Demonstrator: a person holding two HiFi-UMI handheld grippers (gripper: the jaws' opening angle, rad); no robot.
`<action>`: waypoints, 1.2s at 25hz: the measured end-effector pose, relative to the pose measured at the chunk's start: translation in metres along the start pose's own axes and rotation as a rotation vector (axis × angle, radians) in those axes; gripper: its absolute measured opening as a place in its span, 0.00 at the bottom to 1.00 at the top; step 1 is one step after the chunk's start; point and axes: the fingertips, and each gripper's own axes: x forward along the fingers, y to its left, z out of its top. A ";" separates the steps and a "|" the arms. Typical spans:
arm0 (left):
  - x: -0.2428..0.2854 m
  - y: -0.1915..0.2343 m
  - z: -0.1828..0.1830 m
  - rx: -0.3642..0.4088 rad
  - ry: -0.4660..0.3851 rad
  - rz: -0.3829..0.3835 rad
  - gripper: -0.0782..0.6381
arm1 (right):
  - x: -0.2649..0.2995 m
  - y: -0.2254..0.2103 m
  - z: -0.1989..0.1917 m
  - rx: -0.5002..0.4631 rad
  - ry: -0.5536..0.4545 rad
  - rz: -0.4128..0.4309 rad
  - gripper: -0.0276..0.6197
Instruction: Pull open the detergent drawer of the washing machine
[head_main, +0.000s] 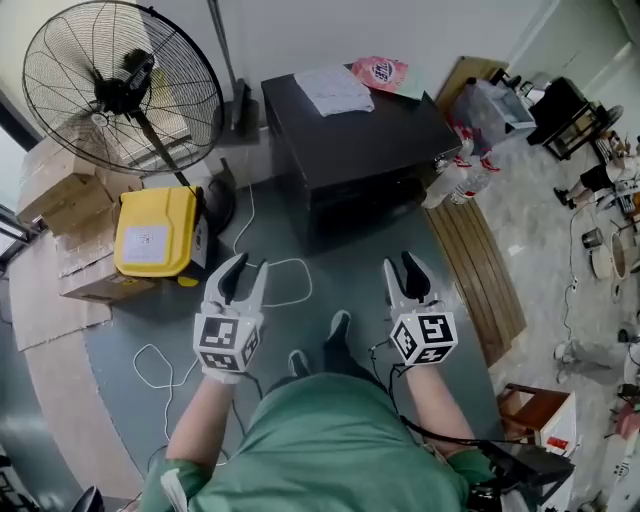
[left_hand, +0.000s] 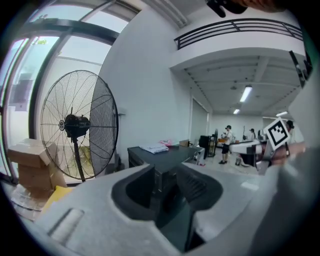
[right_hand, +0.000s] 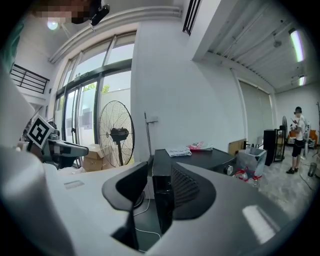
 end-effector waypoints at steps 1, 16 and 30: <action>0.006 0.002 0.003 0.006 0.001 0.008 0.30 | 0.007 -0.004 0.002 0.006 -0.004 0.009 0.24; 0.152 -0.020 0.032 0.029 0.074 0.044 0.30 | 0.121 -0.111 -0.004 0.113 0.052 0.148 0.24; 0.215 -0.023 0.021 0.016 0.142 0.080 0.30 | 0.196 -0.142 -0.063 0.252 0.208 0.349 0.24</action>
